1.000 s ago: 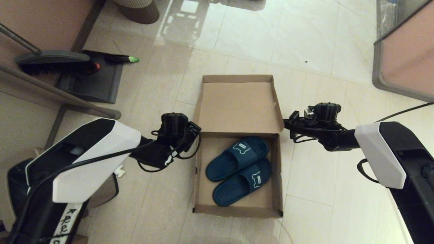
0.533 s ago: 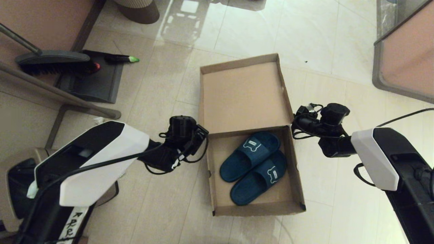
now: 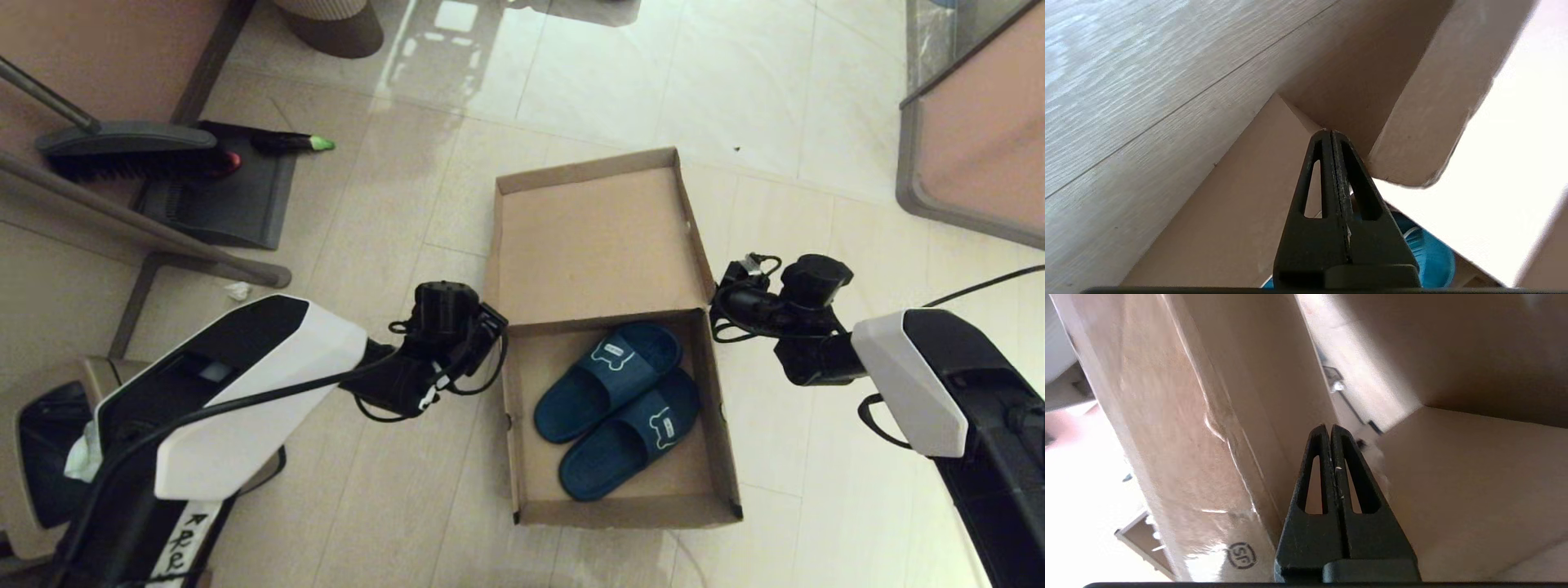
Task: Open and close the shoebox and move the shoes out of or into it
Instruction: Close the shoe box
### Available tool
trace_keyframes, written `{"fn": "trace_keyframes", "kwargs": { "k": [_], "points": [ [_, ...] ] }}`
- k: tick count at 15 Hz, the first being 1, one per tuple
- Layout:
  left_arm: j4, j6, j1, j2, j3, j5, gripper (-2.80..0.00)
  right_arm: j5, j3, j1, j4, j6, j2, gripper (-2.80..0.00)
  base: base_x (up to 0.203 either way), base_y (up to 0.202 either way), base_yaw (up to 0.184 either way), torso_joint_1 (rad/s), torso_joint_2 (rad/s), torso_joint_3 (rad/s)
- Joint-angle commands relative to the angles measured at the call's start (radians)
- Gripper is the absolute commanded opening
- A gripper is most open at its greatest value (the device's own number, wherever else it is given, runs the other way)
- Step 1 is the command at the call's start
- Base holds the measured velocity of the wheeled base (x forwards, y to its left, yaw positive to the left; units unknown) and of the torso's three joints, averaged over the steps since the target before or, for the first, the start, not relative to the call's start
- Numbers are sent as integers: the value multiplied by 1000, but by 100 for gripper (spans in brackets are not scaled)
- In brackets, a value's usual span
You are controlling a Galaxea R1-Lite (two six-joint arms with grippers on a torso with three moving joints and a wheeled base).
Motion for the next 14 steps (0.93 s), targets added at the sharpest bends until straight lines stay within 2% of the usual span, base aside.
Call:
{"fn": "trace_keyframes", "kwargs": {
  "k": [1,3,5,8,10,12,14],
  "points": [
    [-4,3,34,3,-30,1,-280,6,57,-1,-9,-35,-14,-280,0,0,0,0,0,0],
    [-4,24,64,5,-43,-6,-280,5,148,1,-12,-208,-27,-280,0,0,0,0,0,0],
    [-3,24,84,4,-43,-18,-280,-4,198,6,-12,-319,-42,-280,0,0,0,0,0,0],
    [-3,49,112,4,-43,-38,-280,-12,255,11,-12,-370,-70,-280,0,0,0,0,0,0],
    [-3,56,134,5,-47,-62,-280,-14,306,17,-9,-440,-78,-280,0,0,0,0,0,0],
    [-1,72,140,5,-48,-79,-280,-56,281,17,7,-469,-56,-280,0,0,0,0,0,0],
    [1,89,139,7,-48,-82,-280,-95,201,17,45,-471,-32,-280,0,0,0,0,0,0]
  ]
}}
